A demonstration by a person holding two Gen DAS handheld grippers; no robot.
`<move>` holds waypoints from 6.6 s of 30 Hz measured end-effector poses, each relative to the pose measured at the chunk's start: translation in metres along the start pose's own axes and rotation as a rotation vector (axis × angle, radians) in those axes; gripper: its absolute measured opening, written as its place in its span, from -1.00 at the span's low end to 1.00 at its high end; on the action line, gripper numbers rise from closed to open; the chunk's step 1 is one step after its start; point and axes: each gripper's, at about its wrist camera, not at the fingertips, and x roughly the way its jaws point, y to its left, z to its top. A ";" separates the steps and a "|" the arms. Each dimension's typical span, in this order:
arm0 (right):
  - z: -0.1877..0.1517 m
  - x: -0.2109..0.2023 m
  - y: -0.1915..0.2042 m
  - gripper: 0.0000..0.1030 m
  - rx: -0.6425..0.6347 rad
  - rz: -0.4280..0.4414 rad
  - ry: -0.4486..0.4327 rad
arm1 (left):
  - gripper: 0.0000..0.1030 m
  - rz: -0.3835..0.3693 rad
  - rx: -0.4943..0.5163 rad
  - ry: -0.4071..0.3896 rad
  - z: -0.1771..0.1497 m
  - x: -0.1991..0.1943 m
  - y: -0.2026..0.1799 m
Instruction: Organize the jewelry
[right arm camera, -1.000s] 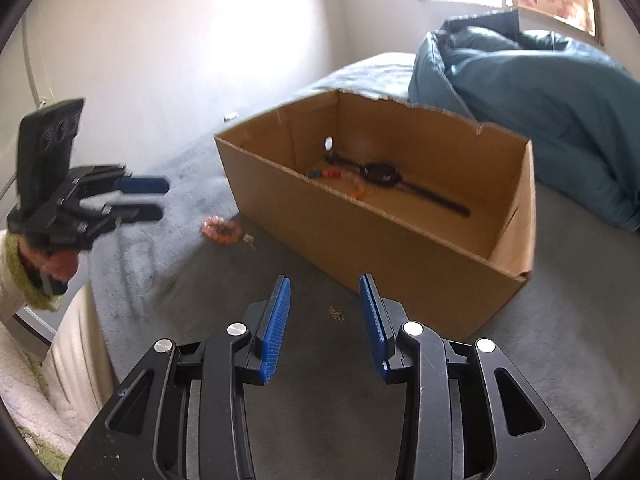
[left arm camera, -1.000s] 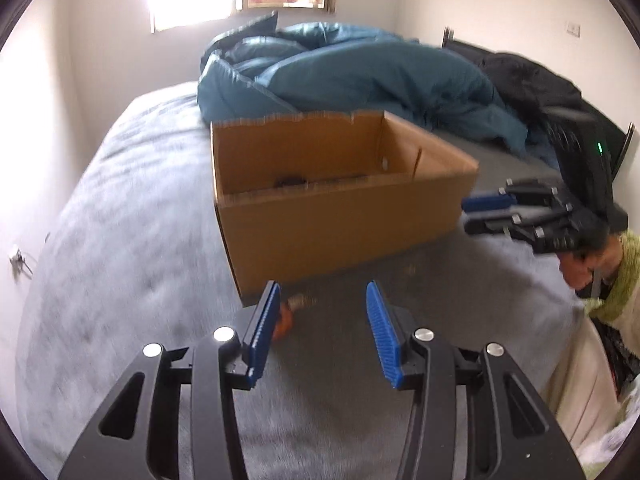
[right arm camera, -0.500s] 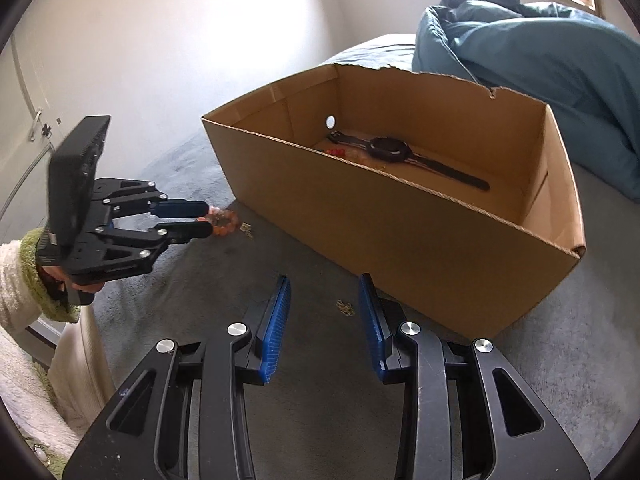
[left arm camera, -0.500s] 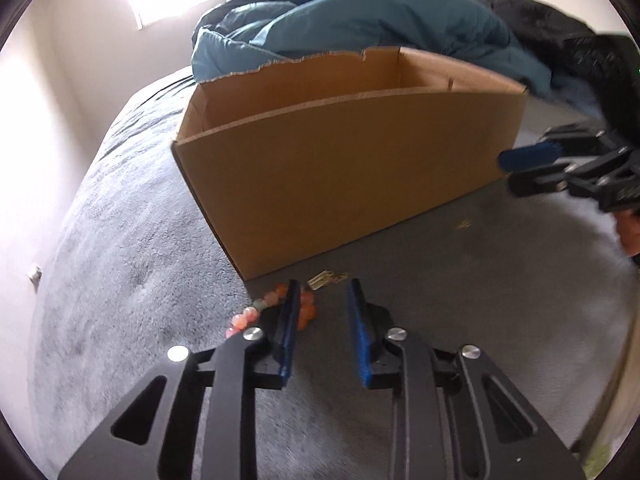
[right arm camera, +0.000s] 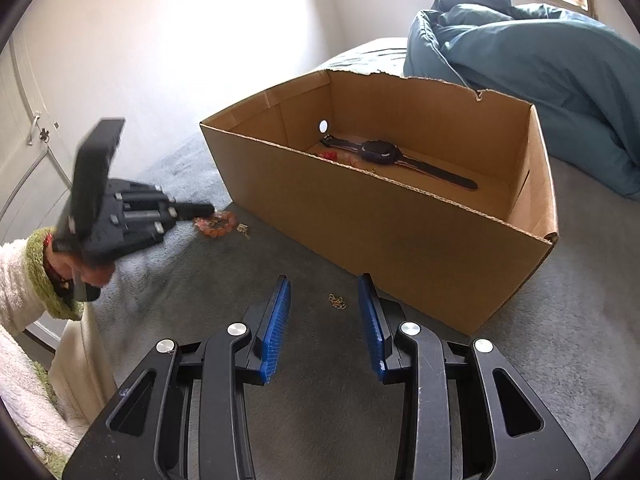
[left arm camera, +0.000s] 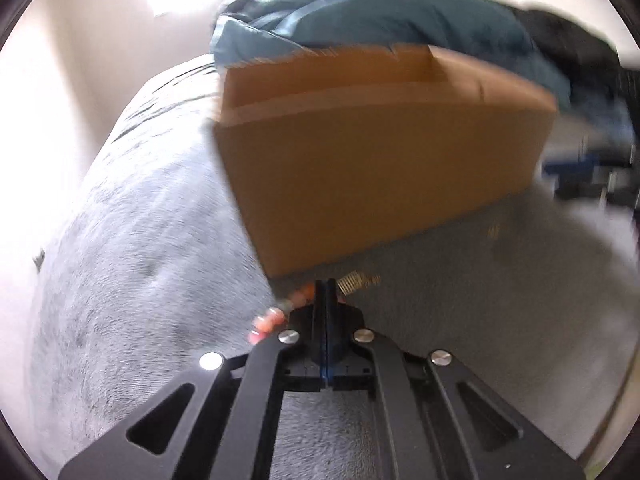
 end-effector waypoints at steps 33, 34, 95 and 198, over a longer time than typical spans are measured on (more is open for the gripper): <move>-0.008 -0.004 -0.007 -0.35 0.046 0.017 -0.011 | -0.83 -0.160 -0.307 -0.024 -0.005 -0.046 0.045; -0.009 -0.005 -0.006 -0.35 0.048 0.018 -0.013 | -0.83 -0.193 -0.358 -0.020 -0.012 -0.050 0.052; -0.004 0.049 0.000 -0.52 -0.163 0.020 0.091 | -0.83 0.003 0.020 0.037 -0.033 0.022 0.013; 0.076 -0.006 -0.029 -0.98 -0.116 -0.131 -0.098 | -0.82 -0.152 0.110 -0.165 0.117 0.011 -0.060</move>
